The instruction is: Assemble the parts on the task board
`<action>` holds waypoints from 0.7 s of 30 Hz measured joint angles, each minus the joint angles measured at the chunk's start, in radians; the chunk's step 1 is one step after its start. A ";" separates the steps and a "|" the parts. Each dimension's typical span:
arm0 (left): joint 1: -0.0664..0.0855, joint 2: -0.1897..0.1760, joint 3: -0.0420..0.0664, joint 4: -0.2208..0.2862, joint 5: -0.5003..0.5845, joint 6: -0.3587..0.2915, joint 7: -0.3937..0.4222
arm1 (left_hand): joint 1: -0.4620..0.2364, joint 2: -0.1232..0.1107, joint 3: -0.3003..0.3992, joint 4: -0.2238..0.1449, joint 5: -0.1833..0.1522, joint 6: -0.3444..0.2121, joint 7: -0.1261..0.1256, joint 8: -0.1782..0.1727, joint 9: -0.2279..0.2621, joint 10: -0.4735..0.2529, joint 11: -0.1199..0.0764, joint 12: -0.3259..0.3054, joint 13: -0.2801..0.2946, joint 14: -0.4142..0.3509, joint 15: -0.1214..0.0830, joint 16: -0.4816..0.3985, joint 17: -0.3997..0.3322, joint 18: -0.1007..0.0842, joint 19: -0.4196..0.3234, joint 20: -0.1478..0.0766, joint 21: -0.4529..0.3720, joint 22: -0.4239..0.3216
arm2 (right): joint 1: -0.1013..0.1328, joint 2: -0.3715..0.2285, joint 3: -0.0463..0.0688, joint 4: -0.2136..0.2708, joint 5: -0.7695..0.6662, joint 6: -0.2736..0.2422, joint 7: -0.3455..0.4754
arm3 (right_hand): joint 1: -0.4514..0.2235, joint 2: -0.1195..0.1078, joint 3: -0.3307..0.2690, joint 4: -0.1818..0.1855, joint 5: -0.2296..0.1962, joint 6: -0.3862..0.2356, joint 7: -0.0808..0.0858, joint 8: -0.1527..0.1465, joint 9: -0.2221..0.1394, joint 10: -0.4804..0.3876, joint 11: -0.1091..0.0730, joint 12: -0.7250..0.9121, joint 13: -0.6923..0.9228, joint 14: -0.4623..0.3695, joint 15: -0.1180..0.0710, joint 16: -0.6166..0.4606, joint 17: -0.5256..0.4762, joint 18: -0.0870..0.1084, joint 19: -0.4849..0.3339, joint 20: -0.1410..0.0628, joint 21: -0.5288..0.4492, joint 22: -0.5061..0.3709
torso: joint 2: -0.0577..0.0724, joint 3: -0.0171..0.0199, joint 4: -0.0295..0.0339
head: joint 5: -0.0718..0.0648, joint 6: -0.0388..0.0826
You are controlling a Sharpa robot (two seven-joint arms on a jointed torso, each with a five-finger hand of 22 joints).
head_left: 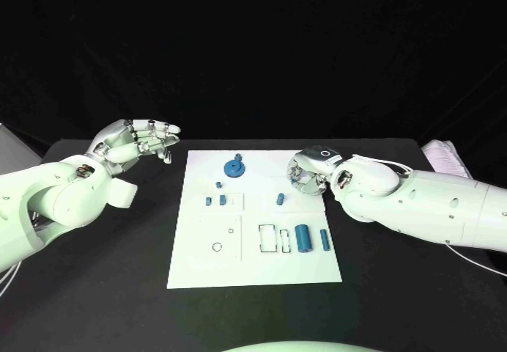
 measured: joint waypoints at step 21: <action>0.000 0.000 0.000 -0.003 0.007 0.000 -0.001 | 0.000 0.000 -0.003 -0.003 0.000 0.000 0.000 0.000 0.000 0.000 0.000 0.000 -0.001 0.000 0.000 -0.004 -0.002 0.000 0.000 0.000 -0.004 -0.003 | -0.009 0.001 0.000 0.009 0.002 -0.023 -0.026 | 0.013 0.037 0.020 -0.021 -0.002 0.043 -0.032 0.068 0.041 0.067 -0.014 0.006 0.022 0.000 -0.022 0.038 0.019 -0.004 0.014 -0.014 0.066 0.088 | -0.001 -0.0009 -0.0004 | 0.001 -0.005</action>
